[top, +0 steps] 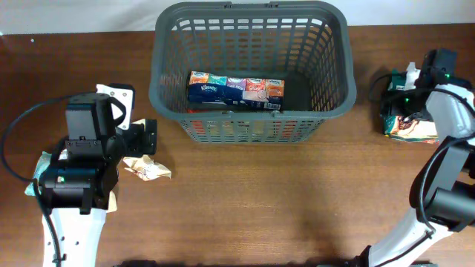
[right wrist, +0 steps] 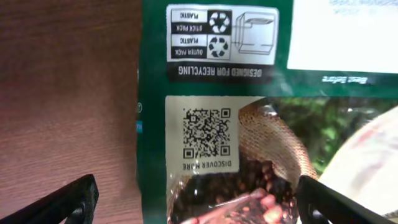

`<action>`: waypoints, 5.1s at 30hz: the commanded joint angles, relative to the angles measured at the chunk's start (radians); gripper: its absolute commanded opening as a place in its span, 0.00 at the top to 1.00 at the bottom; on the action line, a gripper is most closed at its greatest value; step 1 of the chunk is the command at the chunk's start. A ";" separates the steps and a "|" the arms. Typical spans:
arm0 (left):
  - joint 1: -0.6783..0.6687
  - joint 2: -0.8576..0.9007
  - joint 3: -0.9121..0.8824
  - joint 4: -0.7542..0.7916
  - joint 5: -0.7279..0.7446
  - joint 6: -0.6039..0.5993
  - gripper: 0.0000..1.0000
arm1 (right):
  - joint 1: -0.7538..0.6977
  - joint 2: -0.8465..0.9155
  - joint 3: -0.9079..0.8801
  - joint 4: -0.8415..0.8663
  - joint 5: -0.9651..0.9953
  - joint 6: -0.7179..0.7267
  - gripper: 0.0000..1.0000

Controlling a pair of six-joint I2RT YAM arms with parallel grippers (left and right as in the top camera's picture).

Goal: Pack container

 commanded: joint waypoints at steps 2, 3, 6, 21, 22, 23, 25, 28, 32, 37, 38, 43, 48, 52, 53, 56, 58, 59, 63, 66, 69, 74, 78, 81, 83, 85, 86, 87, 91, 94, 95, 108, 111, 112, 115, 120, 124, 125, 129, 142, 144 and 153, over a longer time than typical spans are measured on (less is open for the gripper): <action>-0.003 0.002 0.008 -0.002 0.014 0.016 0.01 | -0.003 0.040 -0.019 0.006 0.018 0.011 0.01; -0.003 0.002 0.008 -0.002 0.014 0.016 0.01 | -0.003 0.050 -0.019 0.006 0.018 0.011 0.01; -0.003 0.002 0.008 -0.007 0.014 0.016 0.01 | -0.003 0.082 -0.025 0.005 0.015 0.012 0.01; -0.003 0.002 0.008 -0.050 0.014 0.005 0.01 | -0.003 0.241 -0.065 0.011 -0.042 0.023 0.34; -0.003 0.002 0.008 -0.050 0.014 0.005 0.01 | -0.003 0.244 -0.065 0.013 -0.043 0.023 0.46; -0.003 0.002 0.008 -0.050 0.014 0.005 0.01 | -0.003 0.244 -0.065 0.016 -0.046 0.023 0.57; -0.003 0.002 0.008 -0.050 0.014 0.004 0.01 | -0.003 0.244 -0.065 0.021 -0.046 0.023 0.92; -0.003 0.002 0.008 -0.050 0.014 -0.003 0.01 | -0.003 0.244 -0.065 0.021 -0.046 0.023 0.96; -0.003 0.002 0.008 -0.050 0.014 -0.003 0.01 | -0.003 0.244 -0.065 0.021 -0.046 0.024 0.96; -0.003 0.002 0.008 -0.050 0.014 -0.003 0.01 | -0.003 0.244 -0.065 0.018 -0.045 0.117 0.96; -0.003 0.002 0.008 -0.050 0.014 -0.003 0.01 | -0.003 0.243 -0.065 0.017 -0.045 0.137 0.96; -0.003 0.002 0.008 -0.050 0.014 -0.003 0.01 | -0.003 0.243 -0.065 0.016 -0.053 0.146 0.96; -0.003 0.002 0.008 -0.050 0.014 -0.003 0.01 | -0.003 0.241 -0.063 0.013 -0.053 0.146 0.96; -0.003 0.002 0.008 -0.050 0.014 -0.003 0.01 | -0.003 0.212 -0.055 0.013 -0.053 0.146 0.96; -0.003 0.002 0.008 -0.050 0.014 -0.003 0.01 | -0.003 0.199 -0.050 0.011 -0.053 0.146 0.96; -0.003 0.002 0.008 -0.050 0.014 -0.003 0.01 | -0.002 0.149 -0.024 -0.004 -0.054 0.146 0.96; -0.003 0.002 0.008 -0.050 0.014 -0.003 0.01 | -0.003 0.112 -0.005 -0.024 -0.053 0.146 0.96; -0.003 0.002 0.008 -0.050 0.014 -0.003 0.01 | -0.003 0.092 0.003 -0.031 -0.053 0.146 0.96; -0.003 0.002 0.008 -0.049 0.014 -0.003 0.01 | -0.003 0.006 0.023 -0.045 -0.053 0.146 0.96; -0.003 0.002 0.008 -0.049 0.014 -0.003 0.01 | -0.003 -0.051 0.023 -0.046 -0.052 0.146 0.96; -0.003 0.002 0.008 -0.049 0.014 -0.003 0.01 | -0.003 -0.090 0.023 -0.053 -0.052 0.146 0.96; -0.003 0.002 0.008 -0.049 0.014 -0.002 0.01 | -0.003 -0.127 0.023 -0.072 -0.053 0.147 0.96; -0.003 0.002 0.008 -0.049 0.013 -0.002 0.01 | -0.003 -0.144 0.023 -0.092 -0.050 0.147 0.96; -0.003 0.002 0.008 -0.049 0.013 -0.002 0.01 | -0.003 -0.152 0.024 -0.101 -0.049 0.147 0.96; -0.003 0.002 0.008 -0.049 0.013 -0.002 0.01 | -0.003 -0.158 0.024 -0.106 -0.048 0.154 0.96; -0.003 0.002 0.008 -0.049 0.013 -0.002 0.01 | -0.003 -0.169 0.024 -0.108 -0.049 0.155 0.96; -0.003 0.002 0.008 -0.049 0.013 -0.002 0.01 | -0.003 -0.175 0.024 -0.108 -0.049 0.156 0.96; -0.003 0.002 0.008 -0.049 0.012 -0.002 0.01 | -0.003 -0.186 0.024 -0.104 -0.049 0.158 0.96; -0.003 0.002 0.008 -0.048 0.011 -0.002 0.01 | -0.003 -0.244 0.024 -0.076 -0.049 0.158 0.96; -0.003 0.002 0.008 -0.045 0.011 -0.002 0.01 | -0.003 -0.292 0.034 -0.060 -0.049 0.158 0.96; -0.003 0.002 0.008 -0.043 0.011 -0.002 0.01 | -0.003 -0.306 0.039 -0.058 -0.049 0.158 0.96; -0.003 0.002 0.008 -0.042 0.011 -0.002 0.01 | -0.002 -0.386 0.065 -0.072 -0.050 0.159 0.96; -0.003 0.003 0.008 -0.042 0.011 -0.002 0.01 | -0.002 -0.403 0.084 -0.070 -0.061 0.161 0.96; -0.003 0.003 0.008 -0.042 0.011 -0.002 0.01 | -0.002 -0.409 0.100 -0.070 -0.063 0.161 0.96; -0.003 0.007 0.008 -0.042 0.011 -0.002 0.01 | 0.000 -0.431 0.178 -0.072 -0.095 0.161 0.96; -0.003 0.020 0.008 -0.042 0.011 -0.002 0.01 | 0.013 -0.457 0.347 -0.114 -0.186 0.161 0.96; -0.003 0.031 0.008 -0.042 0.011 -0.002 0.01 | 0.083 -0.460 0.492 -0.142 -0.208 0.161 0.96; -0.003 0.033 0.008 -0.042 0.011 -0.002 0.01 | 0.109 -0.460 0.524 -0.144 -0.213 0.161 0.96; -0.003 0.037 0.008 -0.042 0.011 -0.002 0.01 | 0.262 -0.460 0.632 -0.138 -0.223 0.161 0.96; -0.003 0.038 0.008 -0.042 0.026 -0.002 0.01 | 0.674 -0.454 0.672 -0.114 -0.085 0.157 0.96; -0.003 0.038 0.008 -0.042 0.049 -0.002 0.01 | 0.675 -0.454 0.672 -0.124 -0.082 0.157 0.96; -0.003 0.038 0.008 -0.042 0.056 -0.002 0.01 | 0.672 -0.452 0.672 -0.233 0.140 0.149 0.96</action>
